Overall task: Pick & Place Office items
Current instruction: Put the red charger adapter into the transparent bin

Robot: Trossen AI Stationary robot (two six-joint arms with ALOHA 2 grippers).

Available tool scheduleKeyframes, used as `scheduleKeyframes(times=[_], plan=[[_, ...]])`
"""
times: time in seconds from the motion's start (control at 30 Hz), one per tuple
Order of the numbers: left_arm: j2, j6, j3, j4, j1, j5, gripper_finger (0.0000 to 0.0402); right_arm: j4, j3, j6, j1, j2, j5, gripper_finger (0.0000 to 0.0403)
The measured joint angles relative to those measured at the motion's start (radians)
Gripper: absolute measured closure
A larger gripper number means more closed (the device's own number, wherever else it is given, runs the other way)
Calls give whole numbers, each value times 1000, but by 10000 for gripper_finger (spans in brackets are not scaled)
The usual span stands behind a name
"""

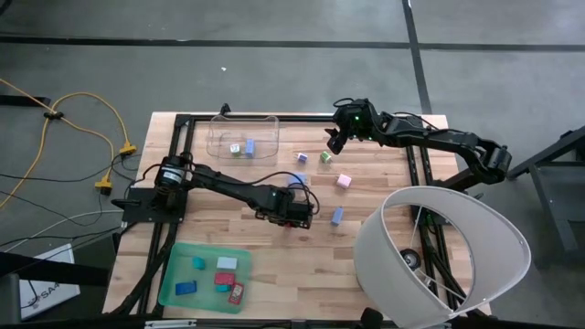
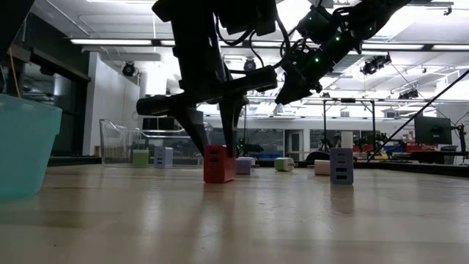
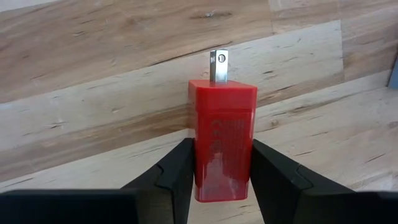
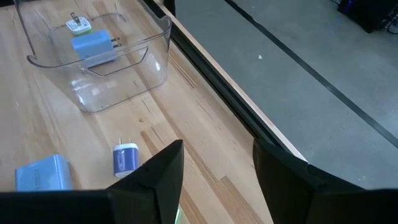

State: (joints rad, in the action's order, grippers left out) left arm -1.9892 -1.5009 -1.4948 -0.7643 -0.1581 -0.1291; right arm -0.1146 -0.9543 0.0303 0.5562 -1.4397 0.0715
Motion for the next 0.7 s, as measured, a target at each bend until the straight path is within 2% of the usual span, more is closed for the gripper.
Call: scheduleKeyframes(times=[0.7], plan=[[-2,-11,-1,-31,-3,0,271,0,0,0,0,0,0,223]])
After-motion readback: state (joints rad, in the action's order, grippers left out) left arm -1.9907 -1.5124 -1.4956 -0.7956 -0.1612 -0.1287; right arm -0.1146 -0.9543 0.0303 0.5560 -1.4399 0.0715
